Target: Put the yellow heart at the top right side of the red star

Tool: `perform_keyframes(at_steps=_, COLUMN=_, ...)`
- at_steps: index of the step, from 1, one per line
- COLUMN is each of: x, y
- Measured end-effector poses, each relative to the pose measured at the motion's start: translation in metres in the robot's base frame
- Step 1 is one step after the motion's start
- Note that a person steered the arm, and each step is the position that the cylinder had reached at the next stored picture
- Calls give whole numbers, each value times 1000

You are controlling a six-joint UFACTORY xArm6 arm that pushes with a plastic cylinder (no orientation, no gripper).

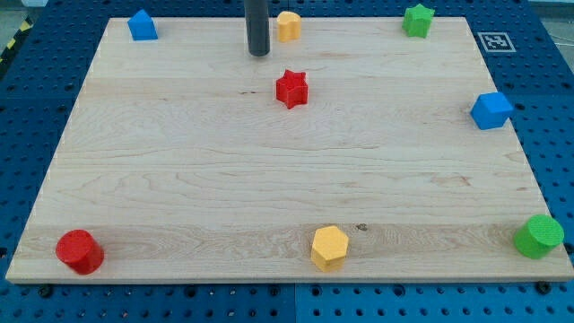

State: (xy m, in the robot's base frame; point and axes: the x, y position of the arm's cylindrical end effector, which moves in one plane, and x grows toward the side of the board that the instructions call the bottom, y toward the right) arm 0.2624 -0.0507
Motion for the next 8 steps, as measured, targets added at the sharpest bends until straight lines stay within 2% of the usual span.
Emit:
perform_keyframes(at_steps=1, x=-30, y=-26)
perform_keyframes(at_steps=2, x=-64, y=-16)
perform_keyframes(at_steps=3, x=-70, y=5)
perform_keyframes(at_steps=4, x=-69, y=49)
perform_keyframes(at_steps=7, x=-37, y=60)
perform_keyframes(at_steps=8, x=-12, y=67)
